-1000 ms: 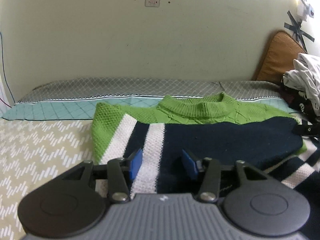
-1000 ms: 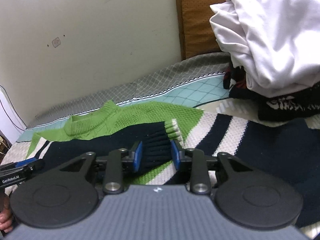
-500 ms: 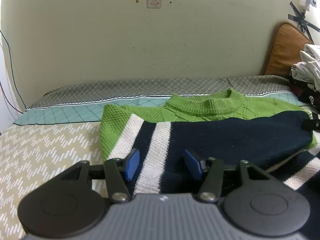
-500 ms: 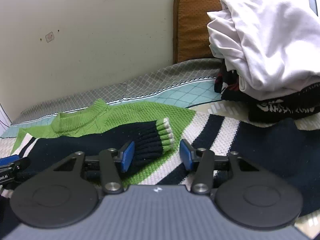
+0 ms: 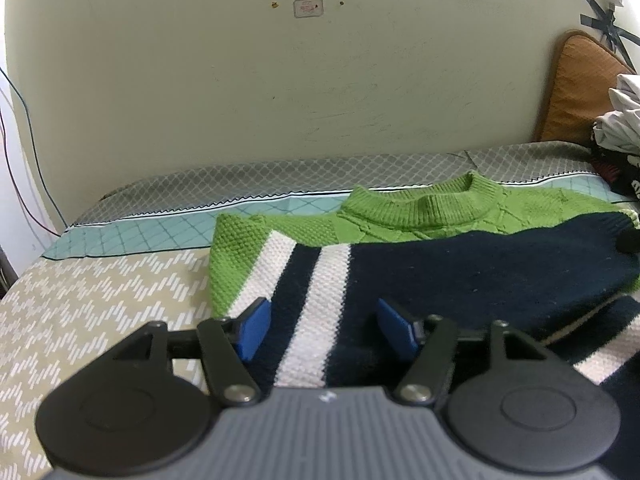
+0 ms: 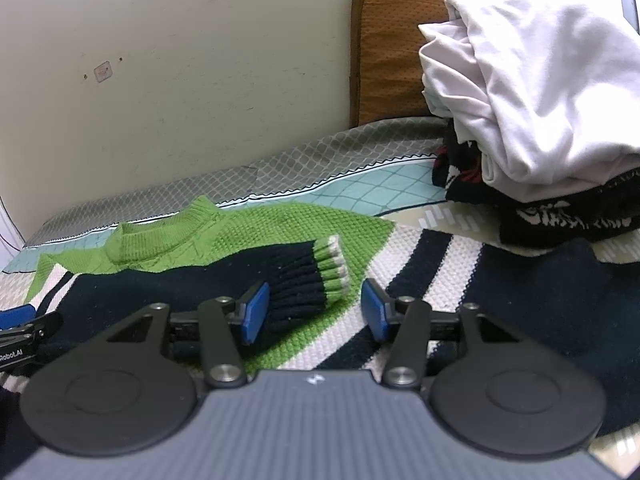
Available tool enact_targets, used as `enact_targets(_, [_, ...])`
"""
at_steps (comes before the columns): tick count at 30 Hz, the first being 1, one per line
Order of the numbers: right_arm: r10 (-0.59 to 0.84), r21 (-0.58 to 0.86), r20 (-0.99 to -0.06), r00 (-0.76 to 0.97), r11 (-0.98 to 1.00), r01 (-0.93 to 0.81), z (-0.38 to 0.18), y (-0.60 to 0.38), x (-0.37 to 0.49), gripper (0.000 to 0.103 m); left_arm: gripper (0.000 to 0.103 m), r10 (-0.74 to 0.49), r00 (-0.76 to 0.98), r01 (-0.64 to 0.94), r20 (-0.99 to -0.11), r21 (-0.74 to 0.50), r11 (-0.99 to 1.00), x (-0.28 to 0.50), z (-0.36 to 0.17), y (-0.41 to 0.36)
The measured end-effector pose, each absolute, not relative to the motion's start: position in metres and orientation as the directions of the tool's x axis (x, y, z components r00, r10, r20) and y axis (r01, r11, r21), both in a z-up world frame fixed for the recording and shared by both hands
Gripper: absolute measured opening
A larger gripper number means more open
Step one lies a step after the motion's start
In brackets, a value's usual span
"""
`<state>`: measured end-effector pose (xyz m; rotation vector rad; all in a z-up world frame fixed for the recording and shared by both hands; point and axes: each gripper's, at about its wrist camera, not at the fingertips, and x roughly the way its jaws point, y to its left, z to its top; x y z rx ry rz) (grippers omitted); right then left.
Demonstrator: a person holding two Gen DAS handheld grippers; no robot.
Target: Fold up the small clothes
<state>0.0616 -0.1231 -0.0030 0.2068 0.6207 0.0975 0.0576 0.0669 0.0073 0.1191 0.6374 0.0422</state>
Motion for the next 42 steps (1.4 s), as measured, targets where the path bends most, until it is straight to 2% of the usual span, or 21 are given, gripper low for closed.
enact_targets(24, [0.169,0.212,-0.579,0.797,0.976,-0.053,-0.0031,-0.1232,0.0638,0.06,0.067,0.082,0.803,-0.009,-0.591,0.126,0.992,0.059,0.0067,0.0676])
enact_targets(26, [0.168,0.211,-0.58,0.797,0.976,-0.052,-0.0032,-0.1227,0.0636,0.06,0.069,0.083,0.802,-0.01,-0.591,0.126,0.992,0.059,0.0067,0.0677])
enact_targets(28, [0.168,0.211,-0.58,0.797,0.976,-0.052,-0.0032,-0.1226,0.0636,0.06,0.076,0.085,0.799,-0.017,-0.596,0.12,0.993,0.0601,0.0066,0.0691])
enact_targets(42, [0.168,0.21,-0.581,0.796,0.976,-0.053,-0.0032,-0.123,0.0639,0.06,0.079,0.086,0.794,-0.024,-0.602,0.111,0.994,0.0608,0.007,0.0709])
